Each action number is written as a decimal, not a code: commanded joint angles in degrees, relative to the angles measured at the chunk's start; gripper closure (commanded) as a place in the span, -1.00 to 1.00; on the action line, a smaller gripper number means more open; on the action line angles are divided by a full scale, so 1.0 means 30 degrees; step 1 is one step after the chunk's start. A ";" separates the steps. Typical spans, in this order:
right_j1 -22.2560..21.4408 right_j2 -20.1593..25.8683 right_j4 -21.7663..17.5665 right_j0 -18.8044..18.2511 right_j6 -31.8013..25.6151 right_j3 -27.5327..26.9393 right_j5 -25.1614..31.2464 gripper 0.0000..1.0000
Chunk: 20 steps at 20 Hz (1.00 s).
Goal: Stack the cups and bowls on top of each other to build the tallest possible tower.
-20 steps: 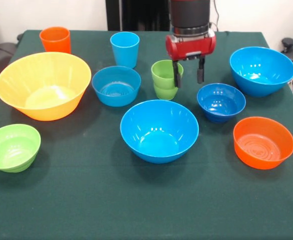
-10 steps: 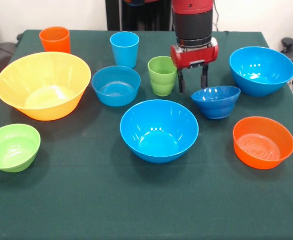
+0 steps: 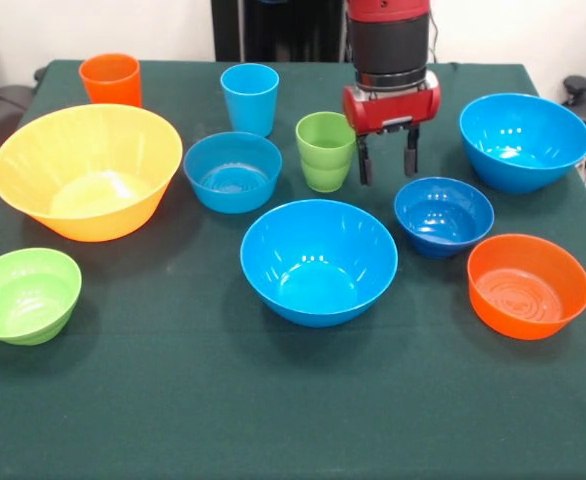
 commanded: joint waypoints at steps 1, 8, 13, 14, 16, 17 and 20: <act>-0.1738 0.1539 0.0037 0.0438 -0.1128 0.0596 0.2658 -1.00; -0.3810 0.2161 0.1128 0.0103 -0.1113 0.2105 0.3752 -1.00; -0.4856 0.2689 0.1644 -0.0551 -0.1276 0.3176 0.4160 -1.00; -0.4978 0.2785 0.1661 -0.0814 -0.1297 0.3480 0.4070 -1.00; -0.5163 0.2984 0.1659 -0.1187 -0.1480 0.3821 0.4116 -1.00; -0.5283 0.3145 0.1748 -0.1332 -0.1507 0.3927 0.4198 -1.00; -0.5574 0.3445 0.1924 -0.1840 -0.1410 0.4458 0.4211 -1.00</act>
